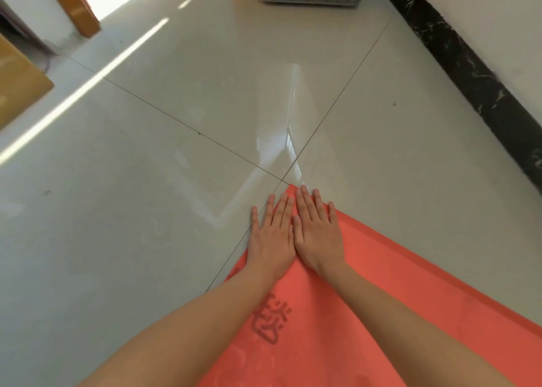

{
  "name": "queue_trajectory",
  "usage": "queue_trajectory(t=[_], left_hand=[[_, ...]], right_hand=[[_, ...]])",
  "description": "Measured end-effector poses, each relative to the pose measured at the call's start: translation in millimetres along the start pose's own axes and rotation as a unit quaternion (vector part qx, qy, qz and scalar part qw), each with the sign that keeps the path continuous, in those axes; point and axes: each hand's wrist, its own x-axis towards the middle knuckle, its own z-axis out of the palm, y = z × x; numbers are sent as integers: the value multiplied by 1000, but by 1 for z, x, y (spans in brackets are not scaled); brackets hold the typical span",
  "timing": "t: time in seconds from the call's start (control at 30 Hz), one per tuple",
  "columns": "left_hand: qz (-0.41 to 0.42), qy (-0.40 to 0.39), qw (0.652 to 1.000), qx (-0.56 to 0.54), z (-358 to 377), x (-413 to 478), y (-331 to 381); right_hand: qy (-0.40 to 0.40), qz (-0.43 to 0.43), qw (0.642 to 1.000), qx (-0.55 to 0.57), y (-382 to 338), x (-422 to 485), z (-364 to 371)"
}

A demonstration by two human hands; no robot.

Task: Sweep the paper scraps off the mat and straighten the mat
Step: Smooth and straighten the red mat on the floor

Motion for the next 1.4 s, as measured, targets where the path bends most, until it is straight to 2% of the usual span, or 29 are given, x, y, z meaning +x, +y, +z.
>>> queue_trajectory(t=[0.2,0.3,0.37,0.43,0.5,0.57,0.67,0.77,0.8,0.9,1.03,1.17,1.3,1.4], left_hand=[[-11,-38,999,-9,-13,-1,1],[-19,-100,994,36,-36,3,8],[-23,-117,992,47,-57,5,7],[-22,-84,996,29,-80,3,-2],[31,-36,998,28,-99,-11,-14],[123,-41,991,29,-108,-41,-22],[206,-24,978,3,-88,-108,-34],[285,-65,956,34,-73,-166,-31],[323,-77,942,52,-72,-179,-23],[427,-48,899,85,-76,-200,18],[500,-54,860,89,-60,-220,91],[578,-91,808,72,-19,-272,168],[642,-92,759,51,26,-347,259],[632,-103,768,23,61,-405,324]], right_hand=[[-32,10,999,-9,-3,0,-8],[-67,-3,994,-85,-9,4,-31],[-48,-1,994,-102,-21,-3,-53],[-4,64,997,-51,-25,-24,-74],[25,132,991,-15,-12,-59,-83],[38,207,978,1,17,-114,-80],[51,301,952,14,52,-232,-69],[48,386,921,24,66,-371,-57],[48,410,911,25,68,-416,-55],[37,476,879,17,76,-537,-46],[44,567,822,26,89,-638,-33],[16,606,794,48,83,-691,-23],[53,622,781,8,102,-725,-6],[118,648,752,37,118,-722,5]])
